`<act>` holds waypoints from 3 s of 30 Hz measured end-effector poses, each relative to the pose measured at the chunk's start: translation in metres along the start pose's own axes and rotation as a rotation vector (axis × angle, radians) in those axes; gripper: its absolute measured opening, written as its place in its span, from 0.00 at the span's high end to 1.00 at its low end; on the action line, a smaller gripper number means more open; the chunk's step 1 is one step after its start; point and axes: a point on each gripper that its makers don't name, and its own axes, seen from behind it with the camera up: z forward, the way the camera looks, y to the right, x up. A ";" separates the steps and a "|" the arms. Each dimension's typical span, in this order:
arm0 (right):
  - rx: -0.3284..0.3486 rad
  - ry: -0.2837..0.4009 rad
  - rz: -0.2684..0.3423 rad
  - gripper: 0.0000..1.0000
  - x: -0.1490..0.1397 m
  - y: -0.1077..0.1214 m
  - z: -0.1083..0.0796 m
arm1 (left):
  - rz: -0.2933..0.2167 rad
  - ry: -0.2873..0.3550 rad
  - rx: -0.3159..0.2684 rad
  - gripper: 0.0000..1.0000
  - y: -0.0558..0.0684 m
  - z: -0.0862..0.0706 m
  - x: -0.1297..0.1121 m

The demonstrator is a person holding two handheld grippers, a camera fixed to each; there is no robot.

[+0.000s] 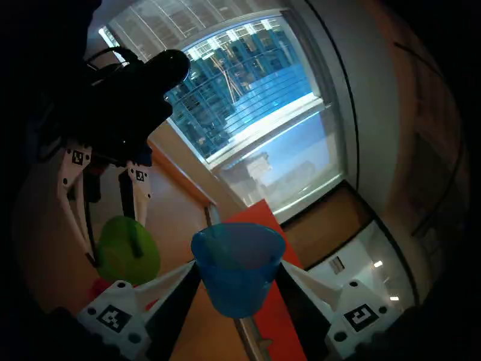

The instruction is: Pour water

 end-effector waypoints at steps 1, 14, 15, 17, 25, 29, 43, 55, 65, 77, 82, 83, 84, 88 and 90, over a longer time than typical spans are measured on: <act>-0.001 -0.001 -0.012 0.15 0.000 0.001 0.000 | 0.000 0.001 0.000 0.19 0.000 0.000 0.001; -0.018 -0.020 -0.109 0.15 -0.002 0.008 -0.005 | 0.007 0.006 -0.004 0.20 0.003 0.001 0.005; -0.021 -0.020 -0.114 0.15 -0.002 0.009 -0.005 | 0.008 0.006 -0.005 0.20 0.004 0.001 0.005; -0.025 -0.021 -0.122 0.15 -0.002 0.010 -0.006 | 0.008 0.005 -0.006 0.19 0.005 0.001 0.005; -0.040 -0.023 -0.159 0.15 0.000 0.016 -0.009 | 0.019 0.005 -0.011 0.20 0.010 0.003 0.007; -0.048 -0.023 -0.176 0.15 0.001 0.018 -0.010 | 0.019 0.005 -0.013 0.20 0.010 0.003 0.007; -0.061 -0.019 -0.223 0.15 0.006 0.022 -0.009 | 0.023 0.009 -0.023 0.20 0.013 0.005 0.009; -0.073 -0.016 -0.281 0.15 0.011 0.025 -0.009 | 0.025 0.009 -0.026 0.20 0.014 0.005 0.009; -0.088 -0.015 -0.336 0.15 0.018 0.026 -0.011 | 0.028 0.009 -0.028 0.20 0.015 0.006 0.010; -0.098 -0.014 -0.406 0.15 0.028 0.026 -0.011 | 0.029 0.016 -0.028 0.20 0.015 0.005 0.013; -0.106 -0.019 -0.435 0.15 0.030 0.029 -0.011 | 0.031 0.018 -0.025 0.20 0.015 0.005 0.014; -0.107 -0.020 -0.441 0.15 0.030 0.029 -0.011 | 0.031 0.018 -0.026 0.20 0.015 0.005 0.014; -0.109 -0.020 -0.448 0.15 0.031 0.030 -0.011 | 0.031 0.019 -0.025 0.20 0.015 0.005 0.014; -0.115 -0.021 -0.473 0.15 0.035 0.030 -0.011 | 0.030 0.021 -0.023 0.20 0.014 0.006 0.015; -0.117 -0.020 -0.487 0.15 0.037 0.030 -0.011 | 0.030 0.022 -0.021 0.20 0.014 0.006 0.016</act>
